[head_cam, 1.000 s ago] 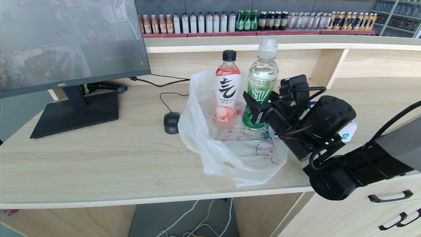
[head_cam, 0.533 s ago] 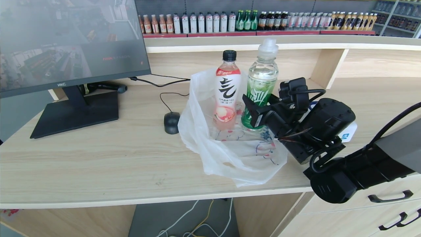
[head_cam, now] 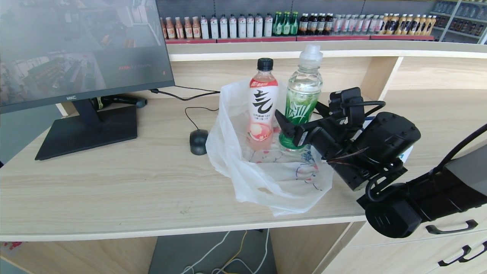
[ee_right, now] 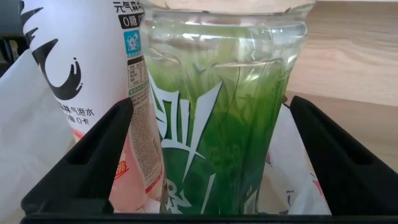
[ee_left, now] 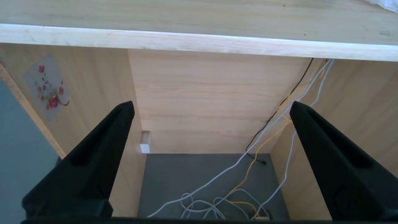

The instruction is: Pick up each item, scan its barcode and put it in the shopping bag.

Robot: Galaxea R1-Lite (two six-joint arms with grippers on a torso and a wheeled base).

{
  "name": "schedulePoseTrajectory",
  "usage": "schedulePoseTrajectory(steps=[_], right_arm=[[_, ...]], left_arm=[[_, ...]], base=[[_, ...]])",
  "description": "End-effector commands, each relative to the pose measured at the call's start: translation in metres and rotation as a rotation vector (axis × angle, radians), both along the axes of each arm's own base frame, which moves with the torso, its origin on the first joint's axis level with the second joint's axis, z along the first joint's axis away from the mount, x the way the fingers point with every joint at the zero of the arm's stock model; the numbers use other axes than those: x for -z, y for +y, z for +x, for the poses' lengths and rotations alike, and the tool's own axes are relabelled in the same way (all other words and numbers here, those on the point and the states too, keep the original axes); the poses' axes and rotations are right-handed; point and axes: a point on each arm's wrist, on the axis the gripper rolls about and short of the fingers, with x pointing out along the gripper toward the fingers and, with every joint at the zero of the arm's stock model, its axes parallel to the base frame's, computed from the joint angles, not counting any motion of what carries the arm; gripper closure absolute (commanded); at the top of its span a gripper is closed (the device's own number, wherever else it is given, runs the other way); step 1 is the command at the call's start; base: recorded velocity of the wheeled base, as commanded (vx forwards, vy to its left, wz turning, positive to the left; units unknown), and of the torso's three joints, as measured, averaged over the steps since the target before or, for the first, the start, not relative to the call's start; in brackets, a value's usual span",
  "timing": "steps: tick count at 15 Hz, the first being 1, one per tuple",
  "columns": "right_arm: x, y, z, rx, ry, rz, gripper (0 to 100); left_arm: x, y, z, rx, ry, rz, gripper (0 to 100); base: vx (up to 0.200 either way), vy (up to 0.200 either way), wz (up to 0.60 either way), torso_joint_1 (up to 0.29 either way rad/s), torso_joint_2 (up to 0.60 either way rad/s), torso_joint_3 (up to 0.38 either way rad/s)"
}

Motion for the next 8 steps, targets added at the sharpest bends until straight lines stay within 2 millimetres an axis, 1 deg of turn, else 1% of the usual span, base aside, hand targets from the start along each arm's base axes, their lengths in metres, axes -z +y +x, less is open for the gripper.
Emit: schedulePoseTrajectory(steps=[1, 4, 6, 7, 8], right_arm=[[-0.003, -0.001, -0.001, 0.002, -0.007, 0.004, 0], [-0.009, -0.006, -0.010, 0.002, -0.015, 0.009, 0], [-0.031, -0.023, -0.038, 0.003, -0.045, 0.027, 0], [-0.043, -0.042, -0.063, 0.017, -0.061, 0.036, 0], [-0.044, -0.066, -0.088, 0.047, -0.053, 0.032, 0]], left_arm=[[0.000, 0.000, 0.000, -0.001, -0.001, 0.000, 0], [0.000, 0.000, 0.000, 0.001, -0.001, 0.000, 0], [0.000, 0.000, 0.000, -0.001, -0.001, 0.000, 0], [0.000, 0.000, 0.000, -0.001, -0.001, 0.000, 0], [0.000, 0.000, 0.000, -0.001, -0.001, 0.000, 0]], base=[[0.000, 0.000, 0.00, 0.000, 0.00, 0.000], [0.000, 0.000, 0.00, 0.000, 0.00, 0.000], [0.000, 0.000, 0.00, 0.000, 0.00, 0.000], [0.000, 0.000, 0.00, 0.000, 0.00, 0.000], [0.000, 0.000, 0.00, 0.000, 0.00, 0.000]])
